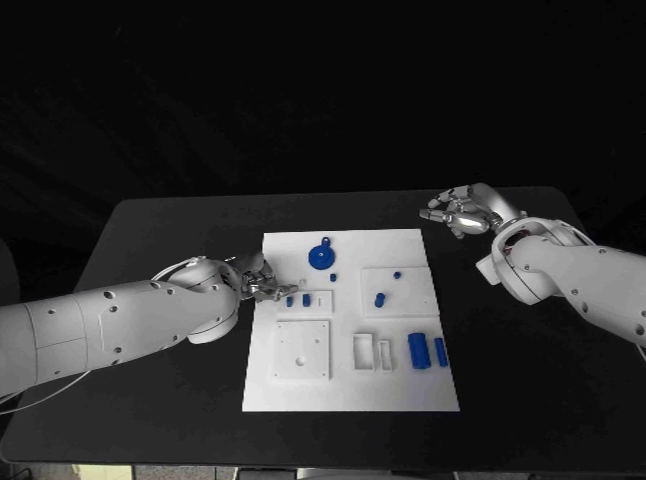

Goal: Assemble the parts on the task board

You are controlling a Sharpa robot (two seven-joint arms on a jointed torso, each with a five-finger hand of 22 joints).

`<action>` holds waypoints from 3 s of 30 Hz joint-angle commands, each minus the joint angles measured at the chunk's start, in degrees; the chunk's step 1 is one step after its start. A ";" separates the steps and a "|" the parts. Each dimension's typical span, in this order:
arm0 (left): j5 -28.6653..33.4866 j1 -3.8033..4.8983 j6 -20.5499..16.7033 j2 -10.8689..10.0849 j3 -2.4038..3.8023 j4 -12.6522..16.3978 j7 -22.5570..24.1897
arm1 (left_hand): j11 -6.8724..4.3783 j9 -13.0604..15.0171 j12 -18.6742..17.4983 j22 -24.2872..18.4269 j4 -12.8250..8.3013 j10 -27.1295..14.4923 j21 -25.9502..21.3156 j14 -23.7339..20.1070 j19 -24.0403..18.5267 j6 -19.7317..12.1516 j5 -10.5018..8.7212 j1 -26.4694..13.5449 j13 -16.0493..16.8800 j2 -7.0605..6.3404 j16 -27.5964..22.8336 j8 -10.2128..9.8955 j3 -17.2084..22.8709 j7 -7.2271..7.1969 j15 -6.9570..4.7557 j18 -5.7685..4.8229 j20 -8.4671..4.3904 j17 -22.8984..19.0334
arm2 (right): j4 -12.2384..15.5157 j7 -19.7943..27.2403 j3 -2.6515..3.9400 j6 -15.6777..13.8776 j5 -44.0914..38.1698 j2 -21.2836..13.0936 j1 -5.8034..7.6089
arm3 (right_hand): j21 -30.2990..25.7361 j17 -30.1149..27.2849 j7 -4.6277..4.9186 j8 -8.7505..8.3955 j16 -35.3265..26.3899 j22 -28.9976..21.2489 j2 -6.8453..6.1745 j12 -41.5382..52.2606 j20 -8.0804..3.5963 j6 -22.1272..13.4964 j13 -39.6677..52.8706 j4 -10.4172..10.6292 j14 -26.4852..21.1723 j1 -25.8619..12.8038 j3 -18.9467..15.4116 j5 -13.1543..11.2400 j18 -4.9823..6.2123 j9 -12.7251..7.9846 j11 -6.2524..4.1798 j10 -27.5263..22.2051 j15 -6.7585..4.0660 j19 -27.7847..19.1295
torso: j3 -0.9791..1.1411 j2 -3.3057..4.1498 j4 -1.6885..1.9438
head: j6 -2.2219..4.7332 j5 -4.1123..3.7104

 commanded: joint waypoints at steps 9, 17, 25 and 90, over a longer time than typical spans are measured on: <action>17.28 0.06 -8.80 0.28 3.38 -1.11 10.31 | 3.88 -2.80 -7.64 -1.69 -0.07 -10.51 -5.00 -6.34 -5.82 -11.43 -2.18 -2.46 -3.43 -0.11 -6.47 -5.82 -1.95 4.20 3.66 -0.99 -5.04 -3.20 | -0.24 0.55 0.01 0.50 -0.16 0.19 -0.10 | -0.37 0.10 0.39 0.34 -0.41 0.09 0.01 0.30 -0.04 -0.12 -0.11 -0.18 0.55 -0.59 -0.04 0.38 3.93 -0.10 0.05 -0.36 -0.03 0.51 | -0.03 0.00 0.01 | 0.56 -0.35; 18.07 0.73 -8.85 1.22 4.26 -2.96 17.98 | 6.29 -2.83 -16.59 -2.03 -12.42 -15.49 -6.54 -8.13 -7.79 -13.74 7.18 16.97 -8.78 5.25 -8.82 -5.85 0.79 6.17 6.03 -1.87 -3.04 -4.41 | -0.39 0.62 0.01 0.47 -0.15 0.31 -0.11 | -0.38 0.10 0.39 0.34 -0.42 0.10 0.04 0.30 -0.04 -0.12 -0.12 -0.18 0.54 -0.59 -0.04 0.38 3.93 -0.11 0.05 -0.37 -0.02 0.51 | -0.01 -0.05 0.08 | 1.02 -0.43; 10.42 1.51 -5.79 4.05 4.35 -4.35 23.83 | 8.32 -4.75 -30.54 -2.75 -32.73 -13.47 -8.55 -8.69 -7.84 -13.91 6.59 20.03 -16.51 8.93 -10.43 -6.37 1.88 7.25 7.93 -2.73 -1.11 -5.26 | -0.79 0.71 0.01 0.54 -0.04 0.66 -0.16 | -0.40 0.10 0.39 0.33 -0.43 0.11 0.07 0.31 -0.04 -0.14 -0.14 -0.20 0.54 -0.57 -0.02 0.39 3.93 -0.11 0.05 -0.38 -0.02 0.51 | -0.10 0.00 -0.02 | 2.13 -0.78; -16.44 1.23 4.41 19.63 -0.36 -18.91 21.28 | 11.74 -6.93 -47.82 -1.04 -32.25 -15.57 -7.43 -7.24 -5.59 -13.96 5.58 20.28 -22.87 6.48 -9.09 -8.37 3.43 7.55 11.18 0.43 2.10 -4.89 | -1.22 1.05 0.02 0.64 0.26 2.66 -0.20 | -0.54 0.13 0.43 0.32 -0.52 0.22 0.23 0.38 -0.03 -0.21 -0.30 -0.45 0.52 -0.46 0.04 0.43 3.93 -0.16 0.08 -0.48 0.01 0.51 | -0.04 0.02 0.09 | 3.09 -1.68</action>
